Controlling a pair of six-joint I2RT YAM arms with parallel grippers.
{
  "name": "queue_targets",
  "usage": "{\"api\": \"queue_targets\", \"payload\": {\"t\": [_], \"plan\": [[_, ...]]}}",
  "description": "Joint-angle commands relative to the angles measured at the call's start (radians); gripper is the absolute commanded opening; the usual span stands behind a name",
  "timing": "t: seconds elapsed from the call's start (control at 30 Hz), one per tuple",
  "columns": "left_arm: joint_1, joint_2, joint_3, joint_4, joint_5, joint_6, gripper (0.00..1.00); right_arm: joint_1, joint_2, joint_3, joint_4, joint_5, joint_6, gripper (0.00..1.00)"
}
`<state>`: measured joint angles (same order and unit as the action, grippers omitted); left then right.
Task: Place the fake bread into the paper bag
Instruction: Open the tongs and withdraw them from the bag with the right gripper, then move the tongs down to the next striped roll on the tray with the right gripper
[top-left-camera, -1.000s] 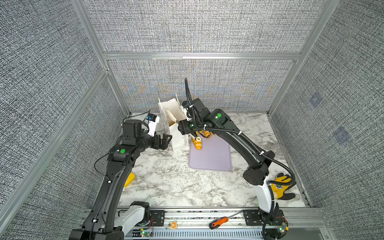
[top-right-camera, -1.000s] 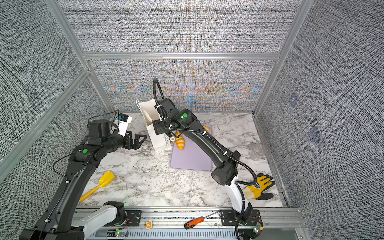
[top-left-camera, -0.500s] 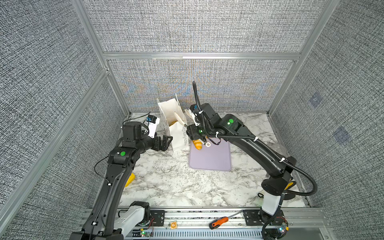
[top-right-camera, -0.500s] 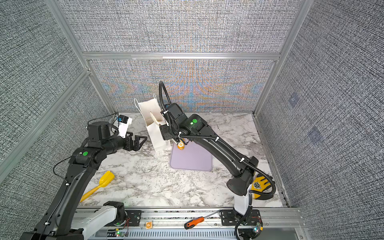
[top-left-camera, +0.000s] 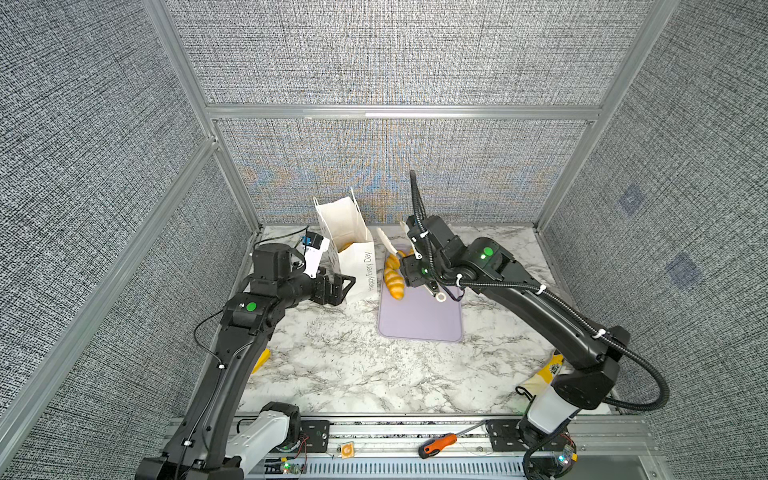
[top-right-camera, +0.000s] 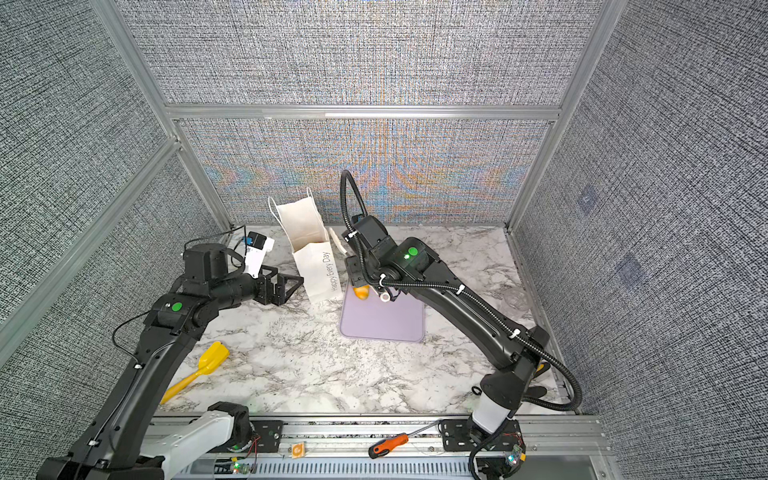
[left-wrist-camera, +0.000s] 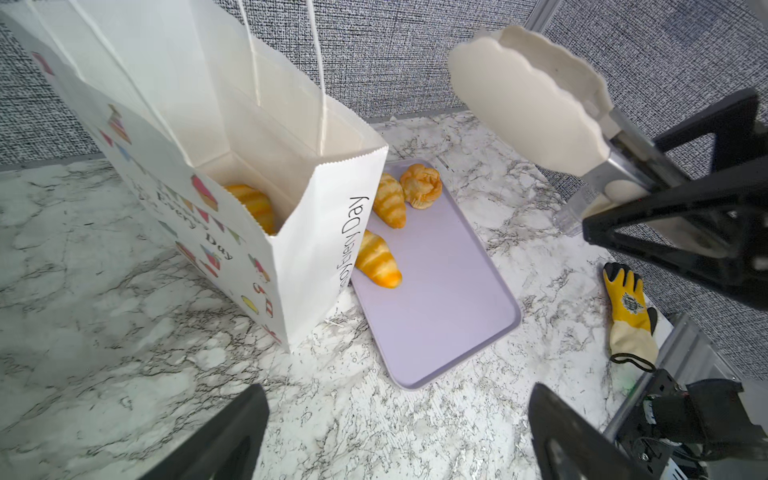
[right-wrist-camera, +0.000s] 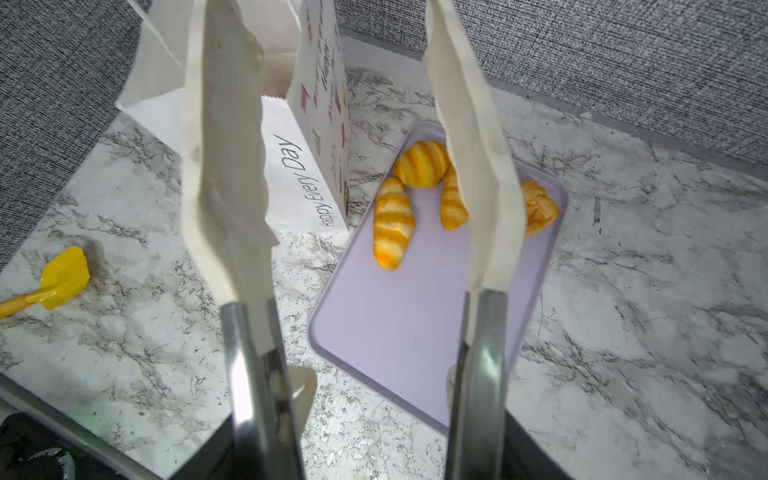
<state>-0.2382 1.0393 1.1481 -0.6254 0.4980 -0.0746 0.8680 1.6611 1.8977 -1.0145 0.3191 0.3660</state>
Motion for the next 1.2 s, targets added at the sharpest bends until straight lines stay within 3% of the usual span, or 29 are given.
{"api": "queue_targets", "payload": {"t": [0.0,0.27,0.47,0.73,1.17], "plan": [[-0.027,-0.005,-0.014,0.052,0.006,-0.026,0.99,-0.014,-0.038,-0.069,-0.030,0.035,0.048,0.66],[-0.093,-0.002,-0.051,0.094,-0.021,-0.063,0.99,-0.057,-0.129,-0.334,0.048,-0.028,0.112,0.66],[-0.123,-0.005,-0.079,0.098,-0.032,-0.068,0.99,-0.064,-0.081,-0.416,0.047,-0.076,0.149,0.66],[-0.142,-0.023,-0.139,0.099,-0.072,-0.072,0.99,-0.064,0.107,-0.359,0.030,-0.178,0.124,0.66],[-0.167,-0.045,-0.223,0.091,-0.110,-0.060,0.99,-0.089,0.324,-0.195,-0.006,-0.195,0.095,0.69]]}}
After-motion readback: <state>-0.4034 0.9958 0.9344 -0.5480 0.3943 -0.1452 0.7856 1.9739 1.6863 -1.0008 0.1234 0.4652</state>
